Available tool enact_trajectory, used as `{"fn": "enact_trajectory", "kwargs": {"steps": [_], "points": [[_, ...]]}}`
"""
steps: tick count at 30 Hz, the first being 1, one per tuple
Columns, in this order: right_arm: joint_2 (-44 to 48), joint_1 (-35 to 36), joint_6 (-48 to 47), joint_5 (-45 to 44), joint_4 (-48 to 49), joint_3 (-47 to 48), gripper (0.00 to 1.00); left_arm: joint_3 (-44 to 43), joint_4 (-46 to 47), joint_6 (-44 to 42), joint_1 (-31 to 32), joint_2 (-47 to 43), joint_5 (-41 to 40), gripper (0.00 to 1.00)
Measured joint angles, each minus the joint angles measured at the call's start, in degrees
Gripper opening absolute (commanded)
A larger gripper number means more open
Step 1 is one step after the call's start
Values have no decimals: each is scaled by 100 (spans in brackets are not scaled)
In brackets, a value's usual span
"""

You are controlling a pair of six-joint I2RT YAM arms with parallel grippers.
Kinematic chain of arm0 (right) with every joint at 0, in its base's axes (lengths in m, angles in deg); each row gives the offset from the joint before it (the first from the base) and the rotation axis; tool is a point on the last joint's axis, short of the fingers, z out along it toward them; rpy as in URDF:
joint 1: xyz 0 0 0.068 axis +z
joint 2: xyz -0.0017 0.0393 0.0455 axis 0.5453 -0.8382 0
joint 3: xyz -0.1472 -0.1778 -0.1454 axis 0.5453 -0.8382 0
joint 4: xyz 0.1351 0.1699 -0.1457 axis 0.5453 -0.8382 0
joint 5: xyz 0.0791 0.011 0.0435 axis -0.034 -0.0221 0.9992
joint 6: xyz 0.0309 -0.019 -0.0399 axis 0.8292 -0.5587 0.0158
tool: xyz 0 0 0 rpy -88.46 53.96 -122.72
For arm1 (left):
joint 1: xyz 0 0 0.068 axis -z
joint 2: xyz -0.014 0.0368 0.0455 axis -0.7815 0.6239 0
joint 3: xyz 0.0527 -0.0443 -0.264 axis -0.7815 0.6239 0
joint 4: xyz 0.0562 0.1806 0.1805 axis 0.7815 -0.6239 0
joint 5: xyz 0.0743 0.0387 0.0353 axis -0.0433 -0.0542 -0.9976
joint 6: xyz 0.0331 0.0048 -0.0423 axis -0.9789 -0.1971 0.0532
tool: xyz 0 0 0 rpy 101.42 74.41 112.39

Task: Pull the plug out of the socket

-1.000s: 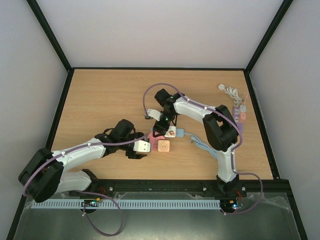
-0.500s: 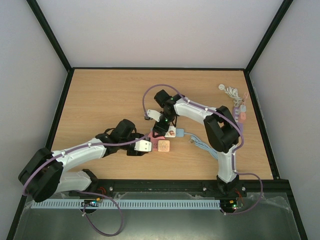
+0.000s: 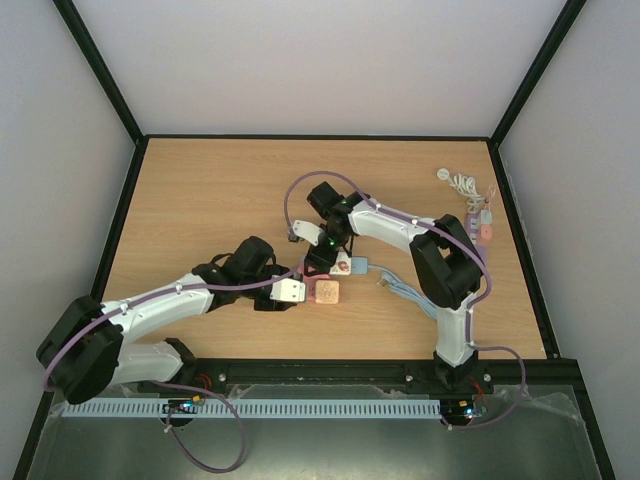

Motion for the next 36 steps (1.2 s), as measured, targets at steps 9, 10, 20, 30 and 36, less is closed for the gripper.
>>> {"fn": "enact_trajectory", "kwargs": {"steps": [9, 10, 20, 30, 36], "points": [[37, 13, 52, -50, 79, -63, 71, -127, -129, 28, 46, -192, 299, 32], [39, 15, 57, -52, 87, -72, 71, -155, -144, 17, 52, -195, 341, 32], [55, 20, 68, -55, 109, -85, 71, -479, -645, -39, -52, -409, 804, 30], [-2, 24, 92, -61, -37, 59, 72, -776, -1764, -278, -1257, -1152, 870, 31], [-96, 39, 92, -184, -181, 282, 73, -1071, -2448, -625, -2284, -1268, 734, 33]]}}
